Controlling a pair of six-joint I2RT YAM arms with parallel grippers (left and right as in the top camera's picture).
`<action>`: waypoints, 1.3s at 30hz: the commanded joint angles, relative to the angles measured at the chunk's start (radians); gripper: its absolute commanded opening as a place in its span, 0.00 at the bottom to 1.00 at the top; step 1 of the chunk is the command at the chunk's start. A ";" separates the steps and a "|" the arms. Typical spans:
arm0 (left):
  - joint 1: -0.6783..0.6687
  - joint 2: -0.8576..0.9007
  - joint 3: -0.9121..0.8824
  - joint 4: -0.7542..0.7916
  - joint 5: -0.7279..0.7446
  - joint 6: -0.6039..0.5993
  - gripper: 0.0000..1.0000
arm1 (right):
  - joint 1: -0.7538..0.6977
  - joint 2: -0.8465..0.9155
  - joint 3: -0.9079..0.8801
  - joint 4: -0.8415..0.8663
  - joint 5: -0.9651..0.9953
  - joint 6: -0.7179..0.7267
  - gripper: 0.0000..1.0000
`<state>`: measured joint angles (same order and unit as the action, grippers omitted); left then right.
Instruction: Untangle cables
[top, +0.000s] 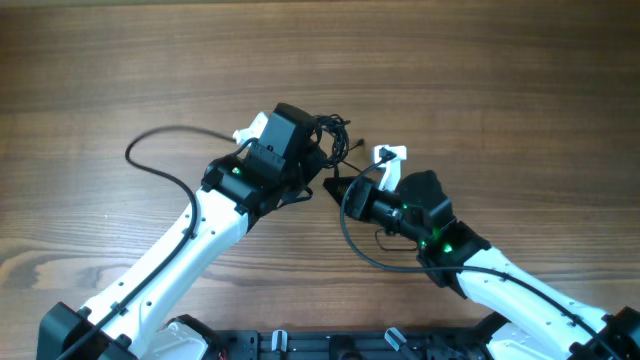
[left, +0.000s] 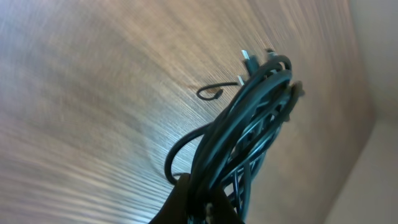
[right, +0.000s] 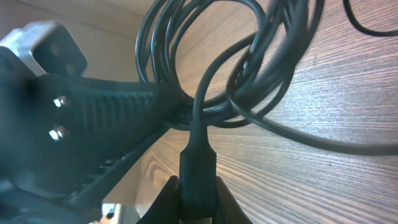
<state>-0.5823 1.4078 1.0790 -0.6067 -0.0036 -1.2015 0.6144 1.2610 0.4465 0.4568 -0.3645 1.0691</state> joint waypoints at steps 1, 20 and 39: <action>0.001 -0.005 0.000 0.014 0.002 0.438 0.04 | -0.055 -0.039 0.004 0.003 -0.086 -0.022 0.11; 0.003 -0.006 0.000 0.032 0.469 0.937 0.04 | -0.166 -0.039 0.004 0.002 -0.067 -0.019 0.12; 0.140 -0.006 0.000 0.036 0.650 0.756 0.04 | -0.340 -0.085 0.004 -0.009 -0.346 -0.023 0.89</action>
<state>-0.4992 1.4097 1.0790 -0.5713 0.6140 -0.3099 0.3531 1.1961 0.4404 0.4488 -0.5751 1.0515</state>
